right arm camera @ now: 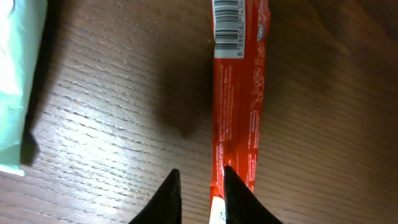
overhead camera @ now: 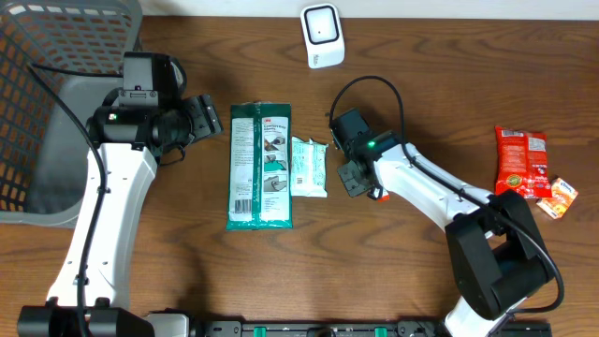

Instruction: Scan the item barcode

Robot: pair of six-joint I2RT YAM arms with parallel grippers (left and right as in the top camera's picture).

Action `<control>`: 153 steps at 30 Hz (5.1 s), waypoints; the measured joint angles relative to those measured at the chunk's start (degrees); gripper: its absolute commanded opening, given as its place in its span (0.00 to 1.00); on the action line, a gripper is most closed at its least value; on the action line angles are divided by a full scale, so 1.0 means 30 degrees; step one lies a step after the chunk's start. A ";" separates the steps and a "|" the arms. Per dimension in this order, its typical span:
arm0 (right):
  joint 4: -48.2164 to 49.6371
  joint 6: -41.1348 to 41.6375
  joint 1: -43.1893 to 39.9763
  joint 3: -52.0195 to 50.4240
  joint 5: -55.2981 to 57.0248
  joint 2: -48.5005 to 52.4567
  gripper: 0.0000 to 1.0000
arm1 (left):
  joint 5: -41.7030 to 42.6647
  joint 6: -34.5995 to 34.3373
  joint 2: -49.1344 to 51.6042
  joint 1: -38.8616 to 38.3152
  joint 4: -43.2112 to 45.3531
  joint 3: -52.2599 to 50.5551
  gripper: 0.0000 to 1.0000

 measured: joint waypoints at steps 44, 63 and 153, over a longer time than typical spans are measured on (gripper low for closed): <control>0.1938 -0.0495 0.0000 -0.2324 0.0889 -0.0066 0.01 | 0.0000 0.0000 0.0000 0.0000 0.0000 0.0000 0.81; -0.0393 0.0627 -0.4124 -0.0947 -0.8939 -0.3541 0.18 | 0.0000 0.0000 0.0000 0.0000 0.0000 0.0000 0.81; 0.6863 0.5945 -0.7701 -0.2572 -1.1752 -0.5340 0.01 | 0.0058 -0.0015 0.0000 0.0000 0.0678 0.0000 0.81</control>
